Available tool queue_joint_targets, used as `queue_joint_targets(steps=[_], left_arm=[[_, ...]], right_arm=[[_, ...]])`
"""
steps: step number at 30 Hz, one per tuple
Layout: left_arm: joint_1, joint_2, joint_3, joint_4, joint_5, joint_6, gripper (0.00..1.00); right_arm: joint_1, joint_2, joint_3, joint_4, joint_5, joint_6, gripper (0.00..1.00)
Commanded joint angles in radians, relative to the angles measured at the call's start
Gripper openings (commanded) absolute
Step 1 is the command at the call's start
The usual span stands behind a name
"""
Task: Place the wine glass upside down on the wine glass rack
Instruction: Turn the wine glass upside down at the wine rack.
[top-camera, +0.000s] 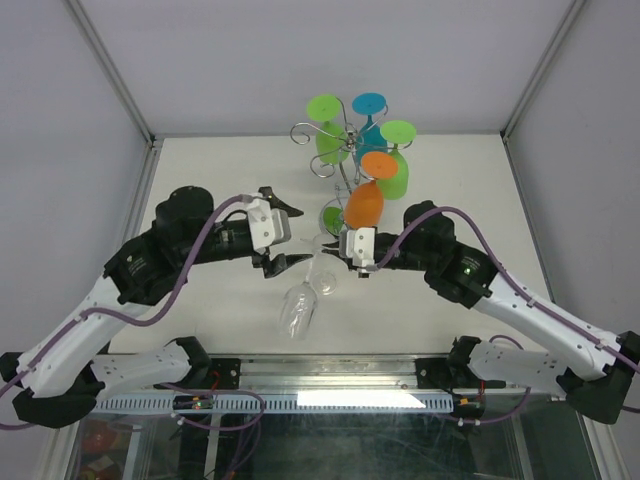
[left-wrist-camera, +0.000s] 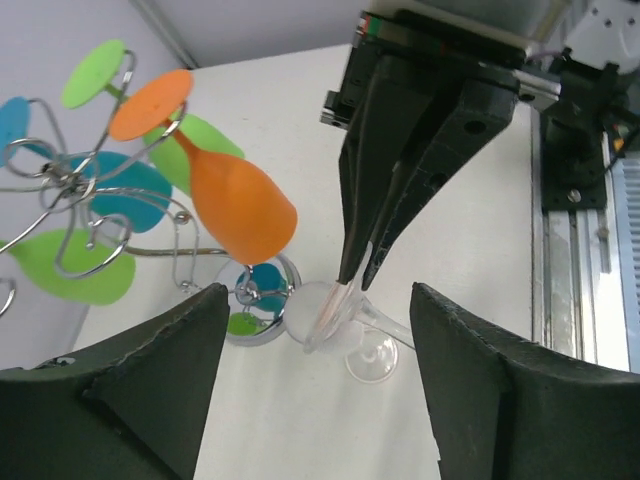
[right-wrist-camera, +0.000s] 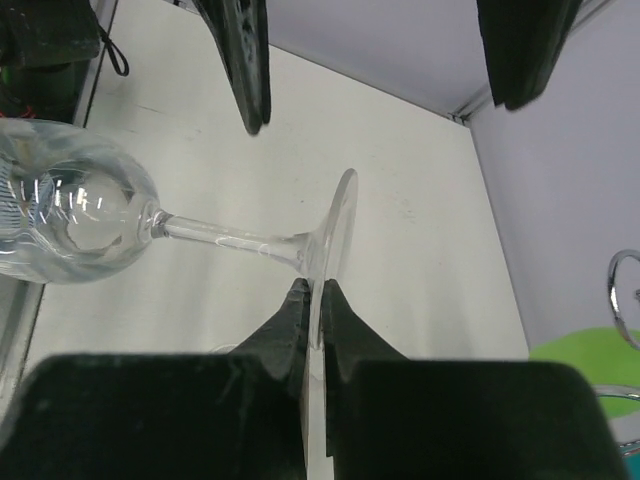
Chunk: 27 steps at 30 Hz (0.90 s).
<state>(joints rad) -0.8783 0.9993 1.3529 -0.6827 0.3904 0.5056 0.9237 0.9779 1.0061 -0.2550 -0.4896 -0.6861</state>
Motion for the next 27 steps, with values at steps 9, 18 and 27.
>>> queue_joint_targets(steps=[9,18,27], left_arm=[[-0.007,-0.256,-0.229,0.334,-0.331,-0.367,0.77],[-0.008,-0.167,-0.213,0.305,-0.320,-0.398,0.58],[-0.008,-0.089,-0.166,0.261,-0.331,-0.386,0.39]], right_arm=[[0.045,0.048,-0.015,0.483,0.250,-0.199,0.00],[0.078,0.060,-0.070,0.704,0.250,-0.199,0.00],[0.107,0.020,-0.114,0.702,0.250,-0.199,0.00]])
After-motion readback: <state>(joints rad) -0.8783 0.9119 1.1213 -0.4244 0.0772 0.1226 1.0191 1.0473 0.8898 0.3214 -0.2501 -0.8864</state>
